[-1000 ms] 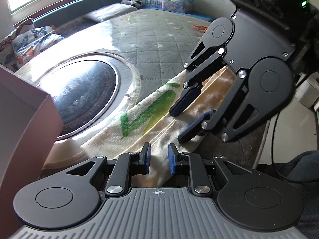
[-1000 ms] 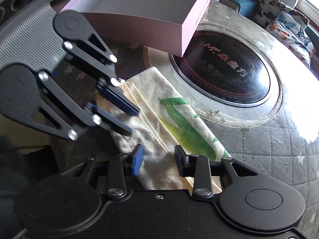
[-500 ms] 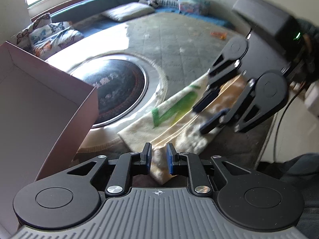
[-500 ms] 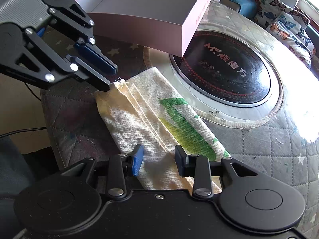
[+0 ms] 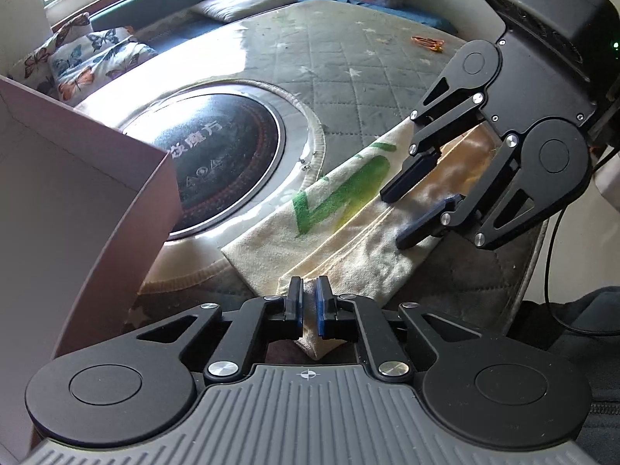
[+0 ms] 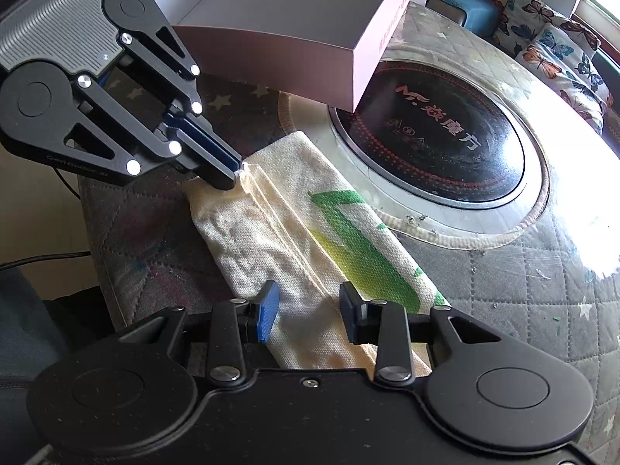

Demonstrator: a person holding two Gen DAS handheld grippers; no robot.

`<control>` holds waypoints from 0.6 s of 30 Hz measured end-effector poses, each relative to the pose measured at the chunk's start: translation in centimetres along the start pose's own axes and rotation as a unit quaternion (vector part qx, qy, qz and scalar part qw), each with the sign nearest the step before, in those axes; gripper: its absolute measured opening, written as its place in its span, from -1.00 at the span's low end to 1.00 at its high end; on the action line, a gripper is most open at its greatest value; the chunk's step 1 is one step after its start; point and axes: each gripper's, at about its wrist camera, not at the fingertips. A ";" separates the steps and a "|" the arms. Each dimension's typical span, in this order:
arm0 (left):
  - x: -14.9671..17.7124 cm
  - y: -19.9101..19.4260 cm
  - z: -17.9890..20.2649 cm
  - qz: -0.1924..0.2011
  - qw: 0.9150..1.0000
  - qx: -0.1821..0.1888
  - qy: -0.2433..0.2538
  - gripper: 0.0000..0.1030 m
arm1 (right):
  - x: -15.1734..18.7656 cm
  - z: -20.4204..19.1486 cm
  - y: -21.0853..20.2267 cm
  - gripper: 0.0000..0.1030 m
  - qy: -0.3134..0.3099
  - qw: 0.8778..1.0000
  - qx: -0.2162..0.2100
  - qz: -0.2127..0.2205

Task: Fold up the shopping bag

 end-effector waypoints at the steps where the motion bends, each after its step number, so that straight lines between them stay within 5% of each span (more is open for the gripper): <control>1: -0.1 -0.2 -0.2 0.005 1.000 0.000 -0.003 -0.86 | 0.0 0.0 0.0 -0.29 0.000 1.000 0.000 0.000; 8: -0.9 0.4 -0.9 0.005 1.000 -0.016 0.003 -0.86 | 0.0 0.0 0.0 -0.29 0.000 1.000 0.001 0.001; 18: -1.3 3.0 -2.6 -0.034 0.999 0.020 0.016 -0.87 | 0.0 0.0 -0.1 -0.27 0.002 1.000 -0.002 0.001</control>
Point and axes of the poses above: each gripper's, at about its wrist camera, not at the fingertips, and y roughly the way its jaws point, z to its right, x to its underside, and after that the axes turned 13 degrees about y, right-handed
